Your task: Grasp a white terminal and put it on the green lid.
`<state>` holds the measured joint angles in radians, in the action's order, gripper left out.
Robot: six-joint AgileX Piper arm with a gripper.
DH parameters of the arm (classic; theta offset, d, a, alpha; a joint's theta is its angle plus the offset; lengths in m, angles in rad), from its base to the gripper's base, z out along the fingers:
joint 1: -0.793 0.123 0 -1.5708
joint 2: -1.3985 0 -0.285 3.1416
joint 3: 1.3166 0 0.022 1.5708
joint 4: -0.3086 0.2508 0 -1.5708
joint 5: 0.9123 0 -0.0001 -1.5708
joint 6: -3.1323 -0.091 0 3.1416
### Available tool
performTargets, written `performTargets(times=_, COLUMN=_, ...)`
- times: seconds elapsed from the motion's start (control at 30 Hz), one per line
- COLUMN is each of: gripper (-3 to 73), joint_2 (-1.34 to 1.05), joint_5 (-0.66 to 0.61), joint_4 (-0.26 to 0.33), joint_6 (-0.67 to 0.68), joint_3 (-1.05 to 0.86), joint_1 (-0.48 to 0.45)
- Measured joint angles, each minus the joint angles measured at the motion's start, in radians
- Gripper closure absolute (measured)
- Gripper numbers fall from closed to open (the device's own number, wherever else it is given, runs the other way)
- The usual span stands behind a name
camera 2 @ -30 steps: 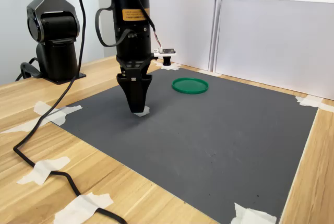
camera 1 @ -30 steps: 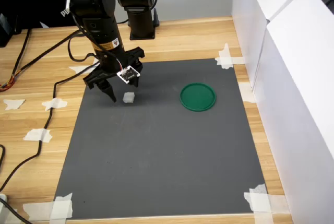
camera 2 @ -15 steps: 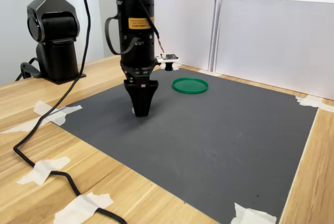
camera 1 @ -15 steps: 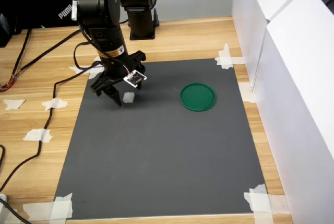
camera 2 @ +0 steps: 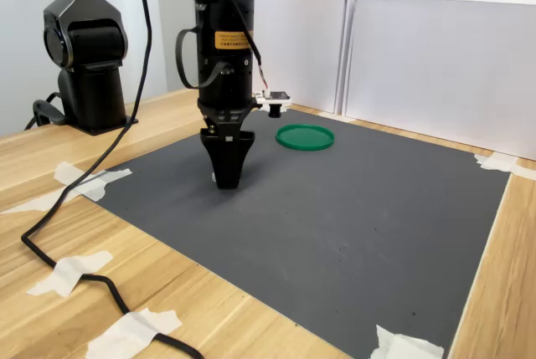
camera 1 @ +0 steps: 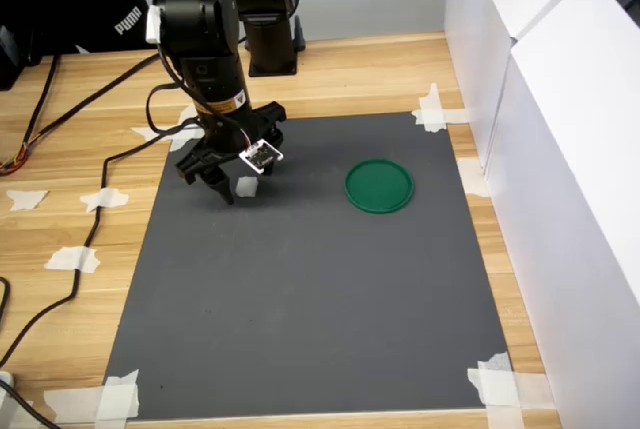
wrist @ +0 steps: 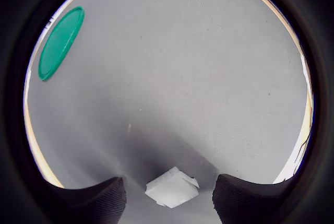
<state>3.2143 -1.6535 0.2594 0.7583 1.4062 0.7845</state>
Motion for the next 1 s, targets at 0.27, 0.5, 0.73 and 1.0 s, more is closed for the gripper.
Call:
performTargets(times=0.27, gripper=6.6, joint_2=0.01, joint_5=-0.004, joint_4=-0.005, joint_6=-0.021, joint_3=0.0, joint_1=0.0)
performTargets(times=0.5, gripper=33.0, joint_2=0.008, joint_5=-0.008, joint_4=-0.015, joint_6=-0.069, joint_3=0.0, joint_1=0.0)
performTargets(times=0.73, gripper=32.9, joint_2=-0.078, joint_5=0.002, joint_4=-0.019, joint_6=-0.095, joint_3=0.0, joint_1=0.003)
performTargets(times=1.0, gripper=32.9, joint_2=-0.203, joint_5=-0.064, joint_4=-0.018, joint_6=-0.099, joint_3=0.0, joint_1=0.152)
